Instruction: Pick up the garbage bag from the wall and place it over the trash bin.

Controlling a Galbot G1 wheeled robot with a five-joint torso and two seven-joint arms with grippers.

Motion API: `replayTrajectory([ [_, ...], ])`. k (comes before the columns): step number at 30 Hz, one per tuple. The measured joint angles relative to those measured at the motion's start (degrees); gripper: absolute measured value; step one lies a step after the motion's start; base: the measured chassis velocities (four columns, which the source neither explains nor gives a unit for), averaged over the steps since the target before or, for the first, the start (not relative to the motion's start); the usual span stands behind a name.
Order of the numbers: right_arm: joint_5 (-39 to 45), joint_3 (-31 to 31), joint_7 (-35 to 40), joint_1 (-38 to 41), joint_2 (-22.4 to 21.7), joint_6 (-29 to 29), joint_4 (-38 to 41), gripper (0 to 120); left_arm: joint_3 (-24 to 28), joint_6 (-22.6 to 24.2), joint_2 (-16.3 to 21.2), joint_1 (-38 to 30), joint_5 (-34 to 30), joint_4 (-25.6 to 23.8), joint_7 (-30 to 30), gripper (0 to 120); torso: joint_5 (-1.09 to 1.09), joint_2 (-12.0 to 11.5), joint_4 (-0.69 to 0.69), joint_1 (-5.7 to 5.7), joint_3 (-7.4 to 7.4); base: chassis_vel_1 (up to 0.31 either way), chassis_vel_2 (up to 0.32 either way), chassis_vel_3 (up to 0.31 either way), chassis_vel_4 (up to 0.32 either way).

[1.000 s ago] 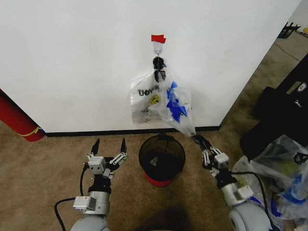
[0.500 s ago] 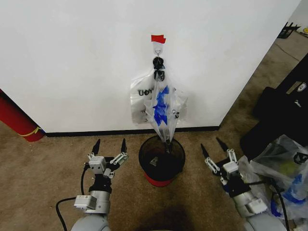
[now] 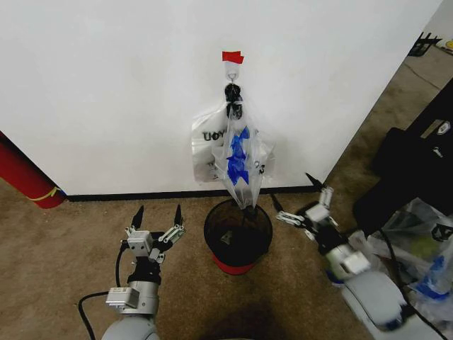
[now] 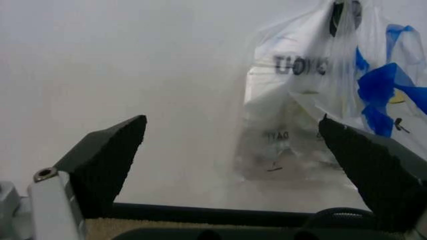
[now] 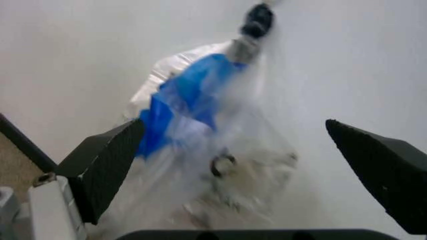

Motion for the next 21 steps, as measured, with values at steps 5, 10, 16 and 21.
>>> replayTrajectory([
  [5,-4.1,-7.18,1.48,7.7,1.9,-2.28,-3.16,100,-0.53,-0.08,-0.49,0.34,0.01,0.05,-0.02,100,-0.01,0.0,0.0,0.0,0.0,0.0,0.0,0.0,0.0],
  [10,-8.61,-10.85,3.61,11.11,5.13,-7.03,-4.92,100,-0.87,-0.24,-0.54,0.21,-0.2,0.41,-0.02,100,-0.01,0.0,-0.01,0.0,0.0,0.0,0.0,0.0,0.0],
  [16,-10.64,-13.27,5.99,12.92,6.89,-13.13,-5.71,95,-0.85,-0.33,-0.48,-0.34,-0.51,0.92,-0.02,100,-0.02,0.0,-0.02,0.0,0.0,0.0,0.0,0.0,0.0],
  [21,-11.1,-15.86,8.09,15.62,8.11,-17.18,-6.58,78,-0.61,-1.03,-0.5,-0.78,-0.78,1.53,-0.02,100,-0.01,0.0,-0.02,0.0,0.0,0.0,0.0,0.0,0.0],
])
